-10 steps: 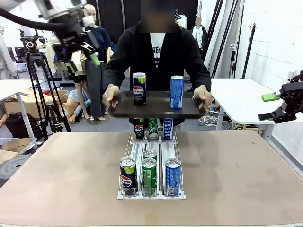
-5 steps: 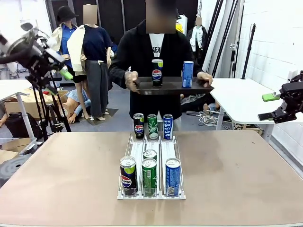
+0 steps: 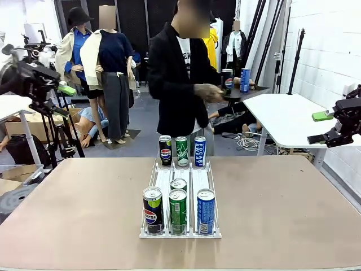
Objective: Retrieve and hand over the desired beverage to the person.
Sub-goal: Place the picked can on the Handle tray extended by the person.
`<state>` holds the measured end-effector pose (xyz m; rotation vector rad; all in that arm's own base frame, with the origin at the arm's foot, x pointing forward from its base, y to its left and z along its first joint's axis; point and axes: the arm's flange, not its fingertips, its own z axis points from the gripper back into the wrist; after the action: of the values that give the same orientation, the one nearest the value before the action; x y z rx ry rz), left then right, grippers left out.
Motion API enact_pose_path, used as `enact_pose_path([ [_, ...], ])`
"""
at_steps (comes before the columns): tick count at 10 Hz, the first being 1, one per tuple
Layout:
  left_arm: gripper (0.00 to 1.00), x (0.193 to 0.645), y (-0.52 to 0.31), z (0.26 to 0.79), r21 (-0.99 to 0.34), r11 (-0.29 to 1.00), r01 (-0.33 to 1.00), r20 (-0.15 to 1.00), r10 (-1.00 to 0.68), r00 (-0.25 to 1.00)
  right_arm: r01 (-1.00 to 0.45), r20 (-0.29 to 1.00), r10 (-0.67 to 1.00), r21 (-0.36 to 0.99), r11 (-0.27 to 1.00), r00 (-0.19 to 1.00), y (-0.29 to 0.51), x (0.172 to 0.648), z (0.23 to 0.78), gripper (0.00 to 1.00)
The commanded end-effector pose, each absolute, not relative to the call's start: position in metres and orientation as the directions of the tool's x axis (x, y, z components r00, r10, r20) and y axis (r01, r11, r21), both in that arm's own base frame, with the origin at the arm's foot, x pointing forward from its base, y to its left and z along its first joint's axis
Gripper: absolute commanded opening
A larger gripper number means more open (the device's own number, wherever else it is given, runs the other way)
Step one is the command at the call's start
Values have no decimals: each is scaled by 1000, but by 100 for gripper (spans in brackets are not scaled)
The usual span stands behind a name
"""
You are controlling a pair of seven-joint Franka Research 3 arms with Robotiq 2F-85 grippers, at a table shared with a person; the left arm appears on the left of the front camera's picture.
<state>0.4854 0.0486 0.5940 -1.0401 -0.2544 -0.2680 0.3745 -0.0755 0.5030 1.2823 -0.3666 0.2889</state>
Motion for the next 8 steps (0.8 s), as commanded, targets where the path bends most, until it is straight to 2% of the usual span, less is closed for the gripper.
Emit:
enact_pose_path([
  [1, 100, 482, 78, 569, -861, 392, 323, 321, -71, 944, -412, 424, 11, 874, 256, 906, -74, 370, 501, 100],
  [8, 100, 493, 112, 510, -930, 238, 279, 299, 50, 953, -412, 424, 11, 874, 256, 906, -74, 370, 501, 100],
])
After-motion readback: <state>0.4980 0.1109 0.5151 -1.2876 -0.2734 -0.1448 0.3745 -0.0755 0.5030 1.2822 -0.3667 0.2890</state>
